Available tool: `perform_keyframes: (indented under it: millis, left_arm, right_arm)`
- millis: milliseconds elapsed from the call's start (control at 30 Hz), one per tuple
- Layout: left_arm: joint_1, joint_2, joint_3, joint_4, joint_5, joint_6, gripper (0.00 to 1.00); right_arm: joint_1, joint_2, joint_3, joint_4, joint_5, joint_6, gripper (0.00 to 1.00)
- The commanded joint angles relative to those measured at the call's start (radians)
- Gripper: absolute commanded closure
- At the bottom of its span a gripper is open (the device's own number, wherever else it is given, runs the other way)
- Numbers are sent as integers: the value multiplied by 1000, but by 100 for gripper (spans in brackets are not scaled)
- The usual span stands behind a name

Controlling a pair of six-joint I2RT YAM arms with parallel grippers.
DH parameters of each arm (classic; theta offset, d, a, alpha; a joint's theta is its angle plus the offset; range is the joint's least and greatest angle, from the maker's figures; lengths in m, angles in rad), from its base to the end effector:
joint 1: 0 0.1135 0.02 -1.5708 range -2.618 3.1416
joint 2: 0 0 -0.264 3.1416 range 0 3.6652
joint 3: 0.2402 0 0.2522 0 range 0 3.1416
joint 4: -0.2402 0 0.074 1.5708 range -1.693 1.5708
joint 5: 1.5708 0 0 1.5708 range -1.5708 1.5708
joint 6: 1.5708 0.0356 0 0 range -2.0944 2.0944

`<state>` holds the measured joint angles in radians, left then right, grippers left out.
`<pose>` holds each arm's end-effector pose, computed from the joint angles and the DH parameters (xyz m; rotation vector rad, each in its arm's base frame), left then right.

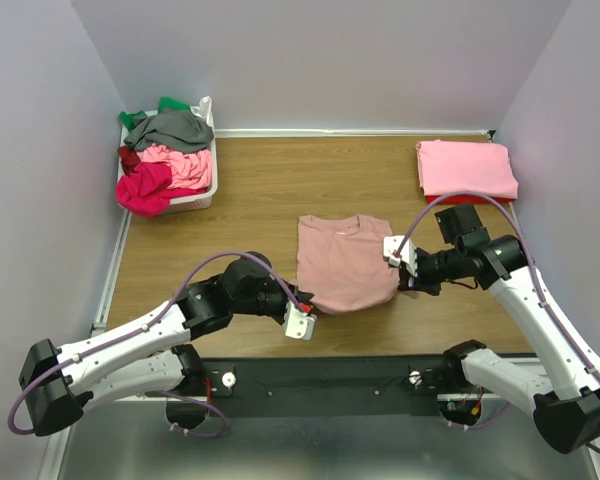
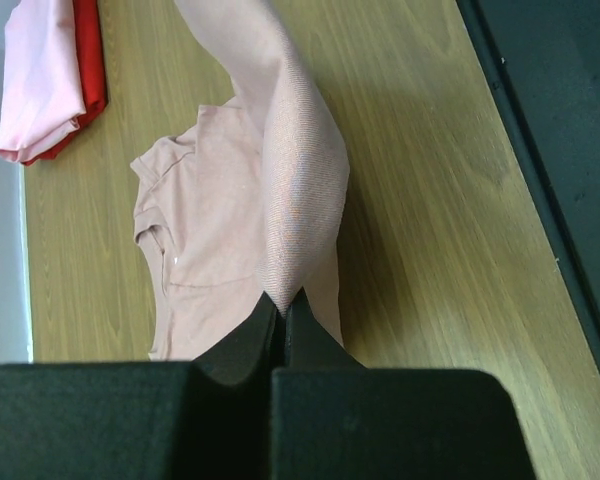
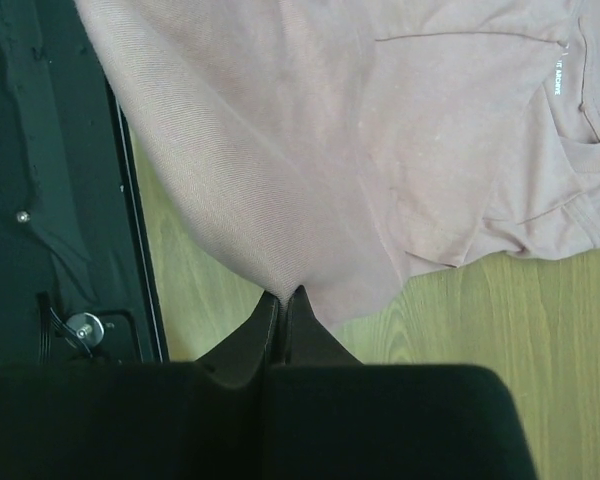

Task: Fold and stack the t-shirts
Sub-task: Fold the tshirt

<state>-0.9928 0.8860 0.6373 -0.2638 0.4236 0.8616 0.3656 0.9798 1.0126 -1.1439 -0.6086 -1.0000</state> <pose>0.0959 -0.1738 0.2636 1.8020 1.0282 -0.5206 0.1436 0.0768 0.3082 -1.6986 1.8010 0.5565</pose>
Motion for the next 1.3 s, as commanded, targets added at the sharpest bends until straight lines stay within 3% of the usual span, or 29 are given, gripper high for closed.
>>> perform_keyframes:
  millis: [0, 267, 733, 1267]
  left_arm:
    - [-4, -10, -34, 55, -25, 5, 100]
    - [118, 161, -15, 210, -8, 96, 100]
    - [341, 358, 45, 362, 66, 194, 100]
    - [430, 669, 136, 617, -32, 166, 100]
  right_arm:
    - [-1, 29, 27, 59, 38, 64, 99]
    - [-14, 235, 98, 220, 132, 87, 100]
    - [-151, 487, 224, 329, 112, 104, 99]
    - [-183, 763, 373, 470, 133, 215, 100]
